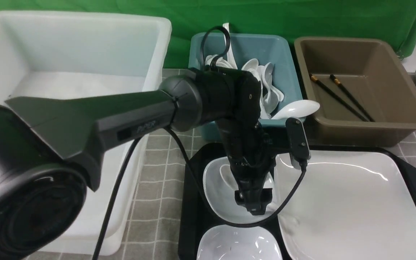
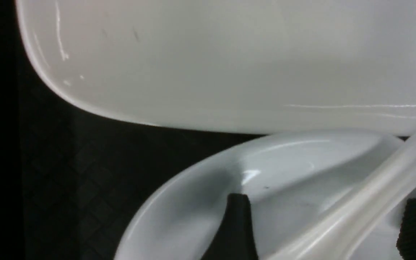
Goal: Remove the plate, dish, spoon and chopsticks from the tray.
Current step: Use the left arm to grab a soup spoon from the plate, then use the left arm to put the soup spoon into the small storage box in the middle
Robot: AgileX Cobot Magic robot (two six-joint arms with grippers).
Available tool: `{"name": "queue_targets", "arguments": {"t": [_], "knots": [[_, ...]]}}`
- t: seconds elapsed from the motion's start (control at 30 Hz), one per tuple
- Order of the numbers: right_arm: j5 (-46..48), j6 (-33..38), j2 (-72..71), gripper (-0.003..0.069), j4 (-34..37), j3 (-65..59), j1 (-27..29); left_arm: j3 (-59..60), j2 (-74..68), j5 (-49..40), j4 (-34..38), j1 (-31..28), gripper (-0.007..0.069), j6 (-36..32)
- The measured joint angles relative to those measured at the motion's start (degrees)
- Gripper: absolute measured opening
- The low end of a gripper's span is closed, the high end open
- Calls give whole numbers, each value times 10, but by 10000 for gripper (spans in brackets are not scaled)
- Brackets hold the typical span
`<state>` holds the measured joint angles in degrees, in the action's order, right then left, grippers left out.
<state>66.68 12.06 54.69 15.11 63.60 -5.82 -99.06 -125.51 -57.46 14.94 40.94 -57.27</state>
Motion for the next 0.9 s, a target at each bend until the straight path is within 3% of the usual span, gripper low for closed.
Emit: {"name": "queue_targets", "arguments": {"t": [0.1,0.23,0.5,0.67,0.77,0.9], "knots": [[0,0,-5,22,0,0,0,0,-1,1,1,0,428,0],[0,1,-5,22,0,0,0,0,4,-5,3,0,145,23],[-1,5,-5,22,2,0,0,-16,70,-1,-22,0,148,133],[-86,29,-5,22,27,-1,0,-76,107,65,-108,0,148,288],[-162,91,-5,22,79,-8,0,-109,111,132,-149,-8,148,359],[-257,201,3,24,167,-18,-16,-131,104,237,-131,-42,148,421]]}}
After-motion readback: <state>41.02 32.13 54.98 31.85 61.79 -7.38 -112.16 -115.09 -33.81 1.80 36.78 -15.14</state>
